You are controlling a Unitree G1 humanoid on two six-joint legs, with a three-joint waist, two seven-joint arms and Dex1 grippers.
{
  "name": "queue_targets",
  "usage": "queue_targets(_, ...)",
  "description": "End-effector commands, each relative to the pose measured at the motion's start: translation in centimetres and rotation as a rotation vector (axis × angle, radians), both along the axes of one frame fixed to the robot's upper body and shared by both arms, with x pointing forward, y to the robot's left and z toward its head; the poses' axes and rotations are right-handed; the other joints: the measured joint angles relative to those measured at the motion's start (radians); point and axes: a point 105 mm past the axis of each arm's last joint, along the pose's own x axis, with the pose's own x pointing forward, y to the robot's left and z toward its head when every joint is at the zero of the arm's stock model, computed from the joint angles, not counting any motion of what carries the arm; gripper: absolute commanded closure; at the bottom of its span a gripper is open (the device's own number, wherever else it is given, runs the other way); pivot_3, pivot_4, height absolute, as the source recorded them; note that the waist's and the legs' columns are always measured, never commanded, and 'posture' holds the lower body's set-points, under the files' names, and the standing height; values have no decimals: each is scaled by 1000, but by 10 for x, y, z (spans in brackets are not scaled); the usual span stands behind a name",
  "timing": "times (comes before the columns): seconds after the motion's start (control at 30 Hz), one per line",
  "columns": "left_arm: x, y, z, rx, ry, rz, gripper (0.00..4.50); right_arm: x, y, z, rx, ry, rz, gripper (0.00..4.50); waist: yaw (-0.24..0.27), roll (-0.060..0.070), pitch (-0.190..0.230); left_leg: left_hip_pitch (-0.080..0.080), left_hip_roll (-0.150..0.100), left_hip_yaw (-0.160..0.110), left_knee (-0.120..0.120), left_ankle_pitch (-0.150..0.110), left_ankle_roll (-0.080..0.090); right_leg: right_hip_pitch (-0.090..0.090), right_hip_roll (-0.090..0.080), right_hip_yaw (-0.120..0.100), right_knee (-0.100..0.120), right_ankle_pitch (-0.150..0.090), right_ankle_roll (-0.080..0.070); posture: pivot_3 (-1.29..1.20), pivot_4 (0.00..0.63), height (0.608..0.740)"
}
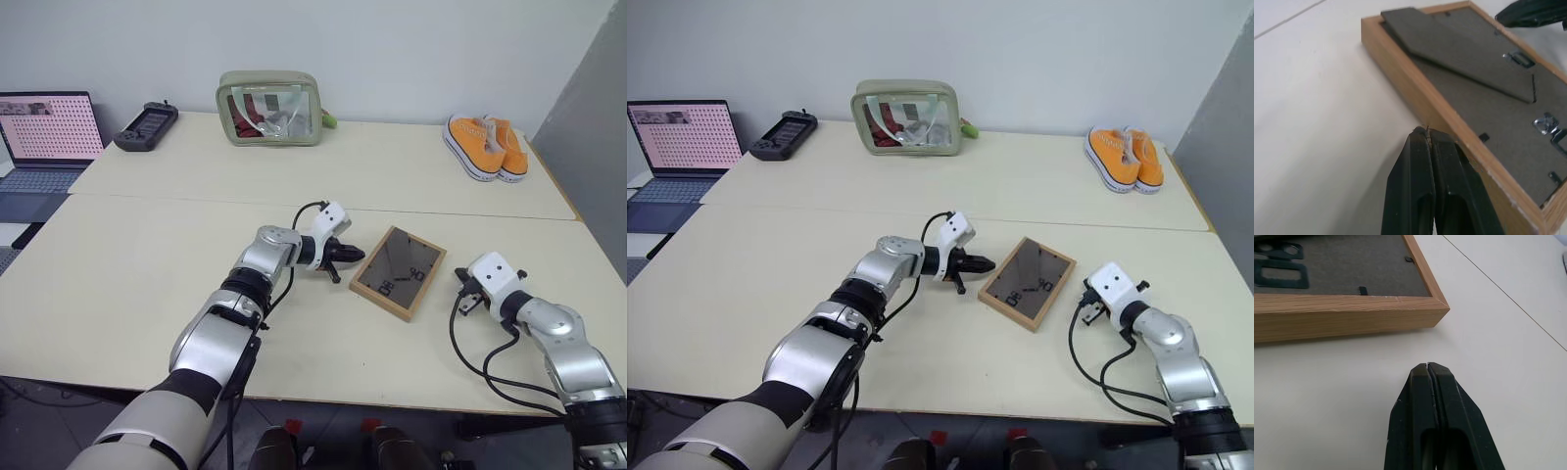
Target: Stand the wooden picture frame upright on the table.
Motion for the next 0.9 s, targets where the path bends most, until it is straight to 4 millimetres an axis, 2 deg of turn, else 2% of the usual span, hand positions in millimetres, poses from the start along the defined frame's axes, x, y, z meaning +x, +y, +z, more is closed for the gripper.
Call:
queue_targets(0.03,2,-2,4,0,-22,15,4470,16,15,12,3,-63,35,4500,-2,0,0,0,0,0,0,0,0,0,0,0,0,0,0,0,150,740)
queue_targets(0.3,-10,-20,1,-23,9,-27,4470,33,31,12,13,-77,71,4500,0,0,0,0,0,0,0,0,0,0,0,0,1,0,0,0,150,740)
queue_targets(0.43,-23,-26,7,-40,15,-78,4470,38,40,12,20,-81,97,4500,-1,0,0,0,0,0,0,0,0,0,0,0,2,0,0,0,150,740)
queue_targets(0.67,-42,-11,19,-47,18,-83,4470,44,49,12,19,-87,127,4500,-9,1,0,2,0,0,0,0,0,0,0,0,4,0,0,0,150,740)
queue_targets(0.8,-43,2,21,-44,27,-36,4470,46,52,15,31,-95,142,4500,-13,1,0,2,0,0,0,0,0,0,0,0,5,0,-1,0,150,740)
queue_targets(0.9,-45,10,21,-40,30,-16,4470,42,63,15,60,-85,196,4500,-17,1,0,2,0,0,0,0,0,0,0,0,5,0,-1,0,150,740)
